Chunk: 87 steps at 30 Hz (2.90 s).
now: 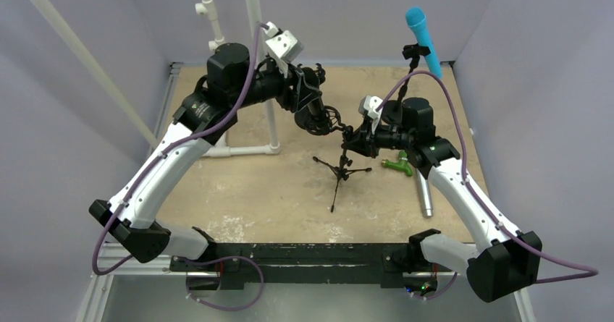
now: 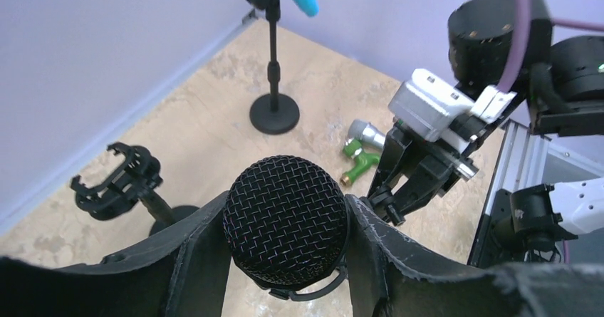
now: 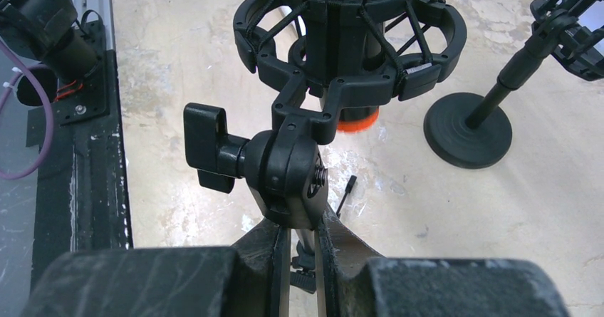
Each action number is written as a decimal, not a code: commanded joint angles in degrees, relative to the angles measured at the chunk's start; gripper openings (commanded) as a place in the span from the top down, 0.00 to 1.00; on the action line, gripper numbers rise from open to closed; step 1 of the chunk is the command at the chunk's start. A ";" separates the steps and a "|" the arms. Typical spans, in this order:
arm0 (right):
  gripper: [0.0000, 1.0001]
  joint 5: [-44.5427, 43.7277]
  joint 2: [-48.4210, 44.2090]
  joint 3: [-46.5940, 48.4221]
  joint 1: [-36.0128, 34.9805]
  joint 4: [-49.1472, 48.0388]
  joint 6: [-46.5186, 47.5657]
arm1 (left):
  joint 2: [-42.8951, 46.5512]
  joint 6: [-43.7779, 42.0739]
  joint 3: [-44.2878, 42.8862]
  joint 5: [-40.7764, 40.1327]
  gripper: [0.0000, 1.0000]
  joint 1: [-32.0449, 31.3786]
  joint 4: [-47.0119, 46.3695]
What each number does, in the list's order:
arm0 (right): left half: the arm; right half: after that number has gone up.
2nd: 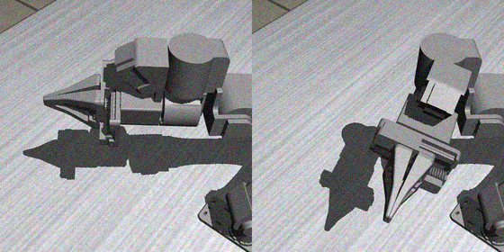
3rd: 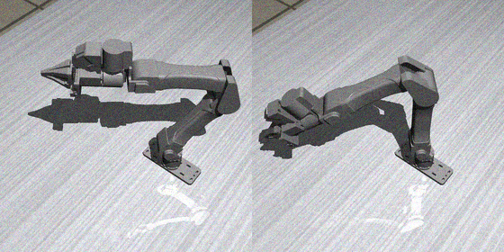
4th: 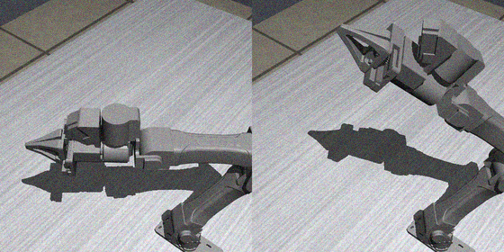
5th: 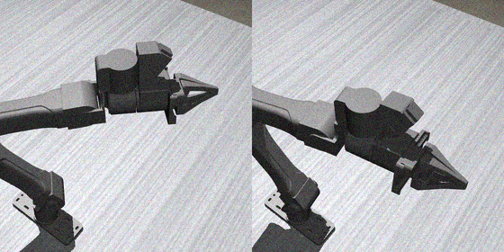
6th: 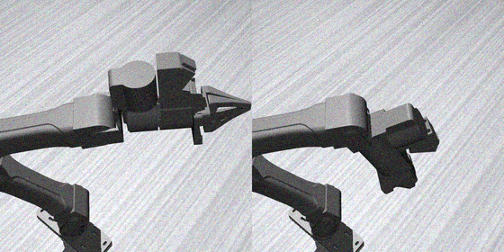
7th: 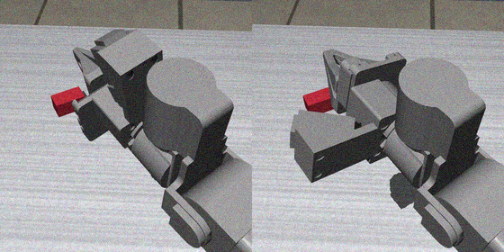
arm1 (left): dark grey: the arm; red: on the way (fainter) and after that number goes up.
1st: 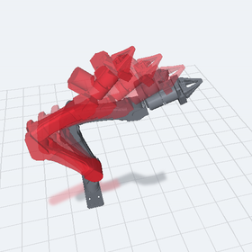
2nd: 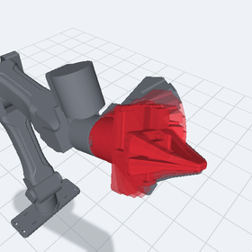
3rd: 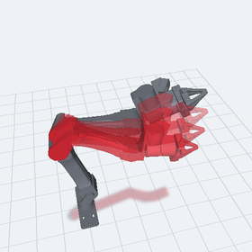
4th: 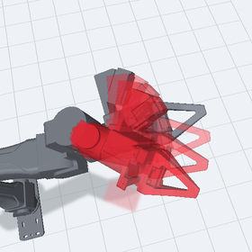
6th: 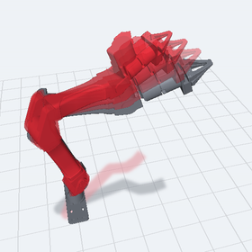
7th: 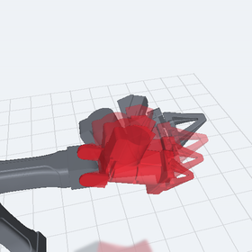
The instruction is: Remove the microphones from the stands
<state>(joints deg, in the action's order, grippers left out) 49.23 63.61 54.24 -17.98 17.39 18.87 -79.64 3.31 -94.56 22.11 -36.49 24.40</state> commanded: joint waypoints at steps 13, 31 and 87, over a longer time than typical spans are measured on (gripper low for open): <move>0.85 -3.52 0.24 -1.44 -0.04 8.16 -2.43 | 5.33 -7.49 -18.43 -1.82 1.00 0.68 9.08; 0.37 -7.24 -3.06 9.81 -0.04 22.96 6.89 | 7.32 -5.37 -22.53 -0.12 1.00 0.67 12.90; 0.55 17.50 10.39 32.71 -6.52 11.07 -21.56 | -0.98 17.00 -10.91 17.95 1.00 -2.81 -2.47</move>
<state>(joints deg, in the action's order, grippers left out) 67.00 74.24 88.18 -24.14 31.20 -1.54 -82.06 18.81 -105.08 39.03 -39.09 26.70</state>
